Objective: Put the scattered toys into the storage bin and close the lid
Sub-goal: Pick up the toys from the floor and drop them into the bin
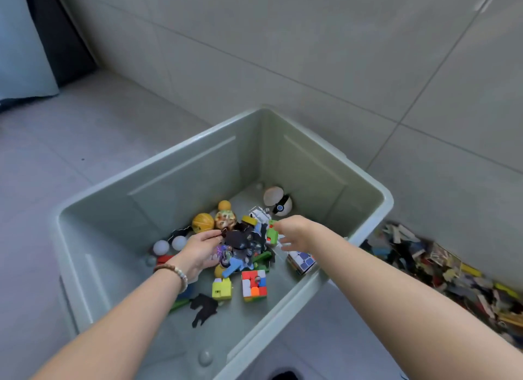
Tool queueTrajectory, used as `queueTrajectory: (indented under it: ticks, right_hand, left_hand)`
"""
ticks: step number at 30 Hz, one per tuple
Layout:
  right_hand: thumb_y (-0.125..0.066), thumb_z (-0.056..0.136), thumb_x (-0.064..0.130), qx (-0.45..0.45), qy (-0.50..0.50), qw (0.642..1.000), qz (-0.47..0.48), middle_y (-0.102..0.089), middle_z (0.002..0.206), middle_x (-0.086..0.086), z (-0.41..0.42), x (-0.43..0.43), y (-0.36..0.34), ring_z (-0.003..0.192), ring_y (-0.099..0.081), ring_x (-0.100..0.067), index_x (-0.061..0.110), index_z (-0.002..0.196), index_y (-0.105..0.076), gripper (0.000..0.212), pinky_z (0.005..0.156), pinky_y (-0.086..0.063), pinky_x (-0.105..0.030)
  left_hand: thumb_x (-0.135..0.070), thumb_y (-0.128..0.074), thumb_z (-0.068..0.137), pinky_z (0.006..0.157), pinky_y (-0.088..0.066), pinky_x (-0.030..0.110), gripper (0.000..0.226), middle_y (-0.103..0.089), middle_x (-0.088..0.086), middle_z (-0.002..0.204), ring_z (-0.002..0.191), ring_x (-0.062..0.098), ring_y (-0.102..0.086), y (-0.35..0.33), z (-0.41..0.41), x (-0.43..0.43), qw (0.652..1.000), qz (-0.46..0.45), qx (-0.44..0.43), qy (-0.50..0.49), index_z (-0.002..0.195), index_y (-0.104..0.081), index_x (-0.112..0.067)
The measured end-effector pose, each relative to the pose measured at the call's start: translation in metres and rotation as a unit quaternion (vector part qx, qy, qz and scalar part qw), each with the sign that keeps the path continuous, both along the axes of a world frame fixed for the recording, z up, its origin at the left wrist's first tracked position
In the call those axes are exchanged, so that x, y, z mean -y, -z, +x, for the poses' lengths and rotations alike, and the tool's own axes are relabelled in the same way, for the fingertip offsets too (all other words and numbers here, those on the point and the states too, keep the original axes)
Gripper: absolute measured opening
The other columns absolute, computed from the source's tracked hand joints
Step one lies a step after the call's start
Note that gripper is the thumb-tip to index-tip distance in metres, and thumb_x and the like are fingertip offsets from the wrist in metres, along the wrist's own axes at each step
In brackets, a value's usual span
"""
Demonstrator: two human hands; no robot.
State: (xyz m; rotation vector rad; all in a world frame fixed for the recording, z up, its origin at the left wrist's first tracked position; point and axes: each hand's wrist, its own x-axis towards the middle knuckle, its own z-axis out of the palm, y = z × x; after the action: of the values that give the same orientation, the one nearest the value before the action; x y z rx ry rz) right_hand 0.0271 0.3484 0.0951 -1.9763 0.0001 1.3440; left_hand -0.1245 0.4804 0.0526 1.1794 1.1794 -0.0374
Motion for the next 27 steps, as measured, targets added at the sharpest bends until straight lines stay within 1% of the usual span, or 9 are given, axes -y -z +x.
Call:
queueTrajectory:
  ticks: [2, 3, 6, 9, 14, 18, 23, 25, 27]
  right_hand:
    - [-0.044, 0.098, 0.012, 0.052, -0.052, 0.997, 0.008, -0.055, 0.124, -0.011, 0.003, 0.008, -0.011, 0.11, -0.054, -0.024, 0.005, 0.132, -0.047, 0.036, 0.1, -0.042, -0.037]
    - [-0.045, 0.097, 0.013, 0.092, -0.085, 0.992, 0.013, -0.058, 0.12, -0.011, 0.006, 0.012, -0.018, 0.11, -0.056, -0.025, 0.006, 0.132, -0.05, 0.036, 0.102, -0.041, -0.037]
    - [-0.05, 0.095, 0.016, 0.221, -0.147, 0.963, 0.054, -0.053, 0.135, -0.01, 0.02, 0.034, -0.052, 0.123, -0.05, -0.022, 0.008, 0.132, -0.052, 0.038, 0.101, -0.038, -0.027]
    - [-0.052, 0.095, 0.02, 0.307, -0.156, 0.936, 0.079, -0.051, 0.137, 0.0, 0.04, 0.07, -0.093, 0.127, -0.047, -0.015, 0.014, 0.133, -0.051, 0.038, 0.1, -0.032, -0.021]
    - [-0.052, 0.095, 0.024, 0.396, -0.122, 0.909, 0.043, -0.05, 0.137, 0.0, 0.08, 0.159, -0.14, 0.128, -0.046, -0.019, 0.018, 0.132, -0.05, 0.038, 0.104, -0.034, -0.028]
    - [-0.052, 0.095, 0.027, 0.417, -0.107, 0.902, -0.032, -0.043, 0.144, 0.0, 0.102, 0.247, -0.145, 0.134, -0.038, -0.018, 0.02, 0.137, -0.044, 0.043, 0.107, -0.03, -0.03]
    - [-0.052, 0.095, 0.031, 0.37, -0.083, 0.92, -0.103, -0.038, 0.148, -0.004, 0.107, 0.343, -0.102, 0.138, -0.033, -0.019, 0.019, 0.141, -0.04, 0.049, 0.11, -0.027, -0.031]
    - [-0.055, 0.093, 0.032, 0.34, -0.066, 0.931, -0.111, -0.041, 0.146, -0.005, 0.105, 0.37, -0.071, 0.135, -0.037, -0.021, 0.018, 0.14, -0.041, 0.051, 0.108, -0.029, -0.031]
    - [-0.059, 0.091, 0.033, 0.311, -0.049, 0.943, -0.111, -0.043, 0.145, -0.005, 0.101, 0.387, -0.036, 0.131, -0.042, -0.022, 0.016, 0.139, -0.042, 0.054, 0.107, -0.032, -0.031]
  left_hand:
    - [-0.011, -0.049, 0.097, 0.07, -0.048, 0.03, 0.028, -0.057, 0.008, 0.12, 0.101, 0.019, -0.05, -0.007, -0.002, -0.002, 0.997, 0.077, -0.018, 0.017, 0.123, -0.058, -0.008]
    - [-0.01, -0.049, 0.096, 0.075, -0.048, 0.031, 0.028, -0.058, 0.01, 0.12, 0.099, 0.018, -0.05, -0.013, -0.001, -0.002, 0.992, 0.119, -0.02, 0.027, 0.121, -0.06, -0.008]
    - [-0.006, -0.049, 0.094, 0.09, -0.042, 0.027, 0.024, -0.061, 0.009, 0.12, 0.106, 0.018, -0.055, -0.041, 0.008, 0.006, 0.967, 0.236, 0.009, 0.092, 0.115, -0.061, -0.007]
    - [-0.011, -0.048, 0.095, 0.089, -0.039, 0.022, 0.027, -0.061, 0.004, 0.121, 0.106, 0.014, -0.055, -0.083, 0.029, 0.025, 0.935, 0.309, 0.053, 0.165, 0.119, -0.058, -0.012]
    - [-0.022, -0.049, 0.095, 0.093, -0.036, 0.022, 0.032, -0.056, -0.005, 0.128, 0.117, 0.013, -0.05, -0.153, 0.08, 0.092, 0.866, 0.407, 0.134, 0.259, 0.127, -0.054, -0.021]
    - [-0.028, -0.049, 0.096, 0.105, -0.034, 0.029, 0.045, -0.047, -0.002, 0.141, 0.131, 0.014, -0.04, -0.175, 0.117, 0.161, 0.795, 0.477, 0.177, 0.33, 0.139, -0.042, -0.019]
    - [-0.034, -0.046, 0.097, 0.108, -0.032, 0.031, 0.049, -0.041, -0.002, 0.145, 0.135, 0.015, -0.033, -0.137, 0.152, 0.243, 0.734, 0.492, 0.167, 0.438, 0.142, -0.036, -0.018]
    - [-0.035, -0.046, 0.096, 0.106, -0.036, 0.034, 0.049, -0.042, -0.001, 0.144, 0.131, 0.018, -0.038, -0.103, 0.161, 0.266, 0.725, 0.475, 0.138, 0.48, 0.142, -0.037, -0.019]
    - [-0.037, -0.047, 0.096, 0.103, -0.039, 0.036, 0.05, -0.043, 0.001, 0.143, 0.13, 0.02, -0.04, -0.063, 0.166, 0.278, 0.734, 0.441, 0.09, 0.508, 0.141, -0.038, -0.019]
